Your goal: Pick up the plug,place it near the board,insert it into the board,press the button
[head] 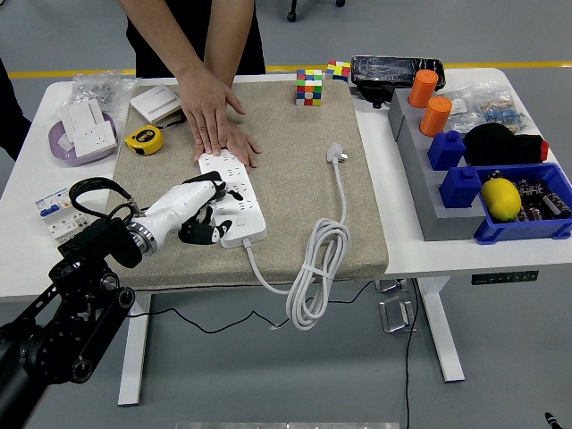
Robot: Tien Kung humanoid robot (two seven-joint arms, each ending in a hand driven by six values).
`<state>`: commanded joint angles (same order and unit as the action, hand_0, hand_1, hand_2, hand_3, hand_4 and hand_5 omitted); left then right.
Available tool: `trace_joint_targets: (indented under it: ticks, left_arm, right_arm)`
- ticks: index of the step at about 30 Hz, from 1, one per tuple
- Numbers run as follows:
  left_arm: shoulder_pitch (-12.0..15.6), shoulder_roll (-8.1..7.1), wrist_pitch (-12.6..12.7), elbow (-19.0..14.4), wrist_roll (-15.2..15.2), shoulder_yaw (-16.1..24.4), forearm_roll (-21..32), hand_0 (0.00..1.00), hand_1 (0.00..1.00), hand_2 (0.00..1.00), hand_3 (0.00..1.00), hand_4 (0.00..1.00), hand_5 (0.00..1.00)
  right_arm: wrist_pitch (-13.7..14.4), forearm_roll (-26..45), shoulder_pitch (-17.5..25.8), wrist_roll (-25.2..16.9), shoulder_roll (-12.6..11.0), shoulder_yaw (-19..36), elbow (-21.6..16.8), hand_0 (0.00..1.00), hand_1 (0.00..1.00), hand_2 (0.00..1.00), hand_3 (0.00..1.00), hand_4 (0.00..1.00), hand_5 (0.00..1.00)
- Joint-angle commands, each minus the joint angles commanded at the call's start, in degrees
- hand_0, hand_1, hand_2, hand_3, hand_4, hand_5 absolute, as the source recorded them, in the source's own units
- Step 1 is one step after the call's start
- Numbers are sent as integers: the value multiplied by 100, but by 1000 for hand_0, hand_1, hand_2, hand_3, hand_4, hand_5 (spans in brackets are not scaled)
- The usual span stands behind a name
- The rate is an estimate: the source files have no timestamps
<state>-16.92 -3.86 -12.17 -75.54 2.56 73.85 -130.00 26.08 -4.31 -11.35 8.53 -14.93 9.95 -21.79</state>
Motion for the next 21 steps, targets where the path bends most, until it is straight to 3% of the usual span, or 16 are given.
trace_joint_targets:
  ticks: [2,7,8,9,11,13,14,19,20,21]
  left_arm:
    - [-33,-4,134,-62,25,22,0,205,7,140,661,551,2]
    - [-173,11,961,143,253,51,11,205,7,140,661,551,2]
    - [-207,20,1173,237,296,56,15,375,368,446,727,684,151]
    - [-243,39,1420,326,335,84,82,375,368,446,727,684,151]
    - [-315,71,1586,474,337,171,345,375,368,446,727,684,151]
    - [-366,78,1580,565,355,222,591,375,368,446,727,684,151]
    - [-390,81,1509,604,363,251,715,736,850,861,909,895,249]
    - [-481,83,958,779,319,350,1226,736,850,861,909,895,249]
    - [-492,85,882,812,323,353,1280,864,924,929,944,946,293]
    - [-503,88,813,850,333,354,1330,864,924,929,944,946,293]
  right_arm:
    - [3,-1,4,3,1,-7,-2,810,747,743,770,998,998]
    - [6,-8,2,6,4,-13,-8,810,747,743,770,998,998]
    - [7,-3,3,7,4,-22,-7,810,747,743,770,998,998]
    - [6,4,5,8,5,-36,-6,810,747,743,770,998,998]
    - [7,-1,11,7,8,-32,-9,810,747,743,770,998,998]
    - [5,9,11,8,7,-51,-7,810,747,743,770,998,998]
    - [6,16,13,7,8,-54,-5,810,747,743,770,998,998]
    - [8,24,20,7,5,-62,-4,810,747,743,770,998,998]
    - [8,23,19,7,4,-62,-5,809,747,743,770,998,998]
    - [8,22,19,7,4,-62,-6,809,747,743,770,998,998]
